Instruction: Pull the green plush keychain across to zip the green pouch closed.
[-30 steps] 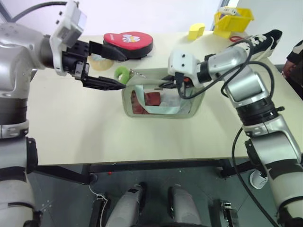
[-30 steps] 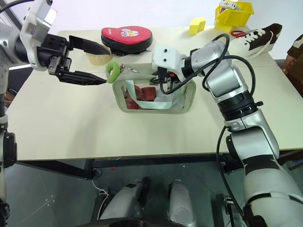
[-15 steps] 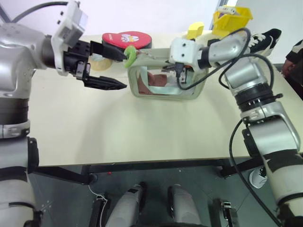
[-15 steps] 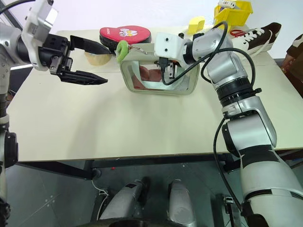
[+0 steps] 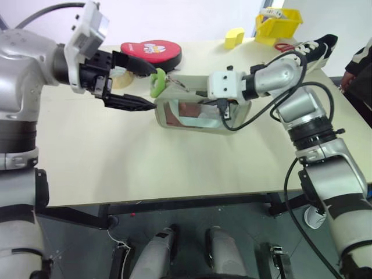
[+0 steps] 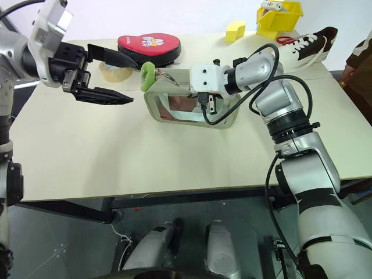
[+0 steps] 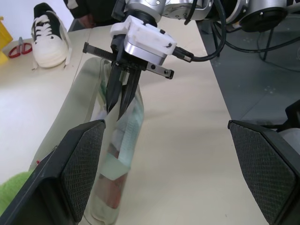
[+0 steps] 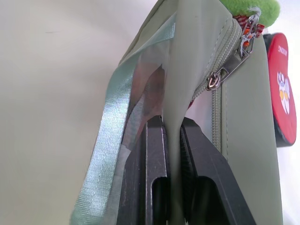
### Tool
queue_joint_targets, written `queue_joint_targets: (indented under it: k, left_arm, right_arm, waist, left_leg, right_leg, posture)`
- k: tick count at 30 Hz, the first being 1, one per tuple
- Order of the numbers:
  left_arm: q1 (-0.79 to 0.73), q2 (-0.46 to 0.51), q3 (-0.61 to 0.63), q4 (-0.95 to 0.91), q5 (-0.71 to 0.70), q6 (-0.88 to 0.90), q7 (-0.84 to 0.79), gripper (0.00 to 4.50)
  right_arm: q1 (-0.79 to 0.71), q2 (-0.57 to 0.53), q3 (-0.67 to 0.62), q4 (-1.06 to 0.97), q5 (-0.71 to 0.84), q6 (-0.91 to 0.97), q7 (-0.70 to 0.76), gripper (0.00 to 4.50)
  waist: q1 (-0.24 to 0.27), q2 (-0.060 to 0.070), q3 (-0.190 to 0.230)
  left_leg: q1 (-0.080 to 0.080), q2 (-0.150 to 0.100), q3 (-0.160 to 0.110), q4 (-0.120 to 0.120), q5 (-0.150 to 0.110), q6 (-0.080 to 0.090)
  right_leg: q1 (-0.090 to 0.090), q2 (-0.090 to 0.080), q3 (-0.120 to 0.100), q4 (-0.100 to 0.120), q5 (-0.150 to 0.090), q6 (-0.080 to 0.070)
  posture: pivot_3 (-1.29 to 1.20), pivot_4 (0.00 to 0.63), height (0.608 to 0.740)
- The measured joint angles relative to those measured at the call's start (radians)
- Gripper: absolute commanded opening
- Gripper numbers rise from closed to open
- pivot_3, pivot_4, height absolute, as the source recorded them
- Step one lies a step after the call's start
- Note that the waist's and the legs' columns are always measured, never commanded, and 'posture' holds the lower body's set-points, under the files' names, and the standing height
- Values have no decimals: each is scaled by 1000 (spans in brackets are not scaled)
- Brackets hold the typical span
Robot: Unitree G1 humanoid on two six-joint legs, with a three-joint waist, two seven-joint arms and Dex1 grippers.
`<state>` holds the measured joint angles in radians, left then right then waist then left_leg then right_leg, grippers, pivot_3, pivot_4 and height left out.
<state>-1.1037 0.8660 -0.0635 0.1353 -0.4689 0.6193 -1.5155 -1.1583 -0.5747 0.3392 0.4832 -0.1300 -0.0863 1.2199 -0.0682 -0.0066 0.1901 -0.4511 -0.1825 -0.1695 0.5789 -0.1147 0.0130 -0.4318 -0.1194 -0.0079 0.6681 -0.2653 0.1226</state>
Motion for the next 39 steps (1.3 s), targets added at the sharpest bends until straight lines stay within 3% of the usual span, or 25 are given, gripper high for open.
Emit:
queue_joint_targets:
  k: [17,20,26,29,34,39]
  left_arm:
    - [0,-2,0,-10,-2,3,-2,4500]
    - [0,-4,0,-15,-3,3,2,4500]
    - [11,-6,1,-15,-2,3,21,4500]
    - [27,-6,12,8,1,3,50,4500]
    - [59,-7,62,153,59,-41,192,4500]
    - [69,-64,80,232,82,-79,281,4500]
  right_arm:
    - [-6,-2,-25,73,17,-87,11,288]
    - [-17,-2,-33,93,17,-88,9,1108]
    - [-8,-25,-57,45,20,-35,-7,4054]
    - [14,-81,-103,-51,41,52,-7,4054]
    - [185,-238,-211,-316,96,259,-6,4054]
    - [257,-261,-245,-389,106,357,-54,4054]
  waist:
    - [0,0,0]
    - [0,0,0]
    - [1,0,0]
    - [5,0,0]
    - [24,0,0]
    - [25,0,0]
  left_leg:
    - [1,0,0,-1,0,0]
    - [1,0,1,-1,0,0]
    - [2,0,1,-2,0,0]
    - [2,0,1,-2,-1,-1]
    - [2,1,2,-2,-1,-1]
    - [2,2,4,-1,-1,-1]
  right_leg:
    - [0,0,1,0,0,0]
    - [0,0,1,0,0,0]
    - [1,0,1,0,0,0]
    - [1,0,1,-1,0,0]
    - [1,-1,2,-1,0,0]
    - [1,-2,3,-2,0,-2]
  posture:
    - [0,150,740]
    - [0,150,740]
    - [0,150,740]
    - [0,150,740]
    - [0,150,740]
    - [0,150,740]
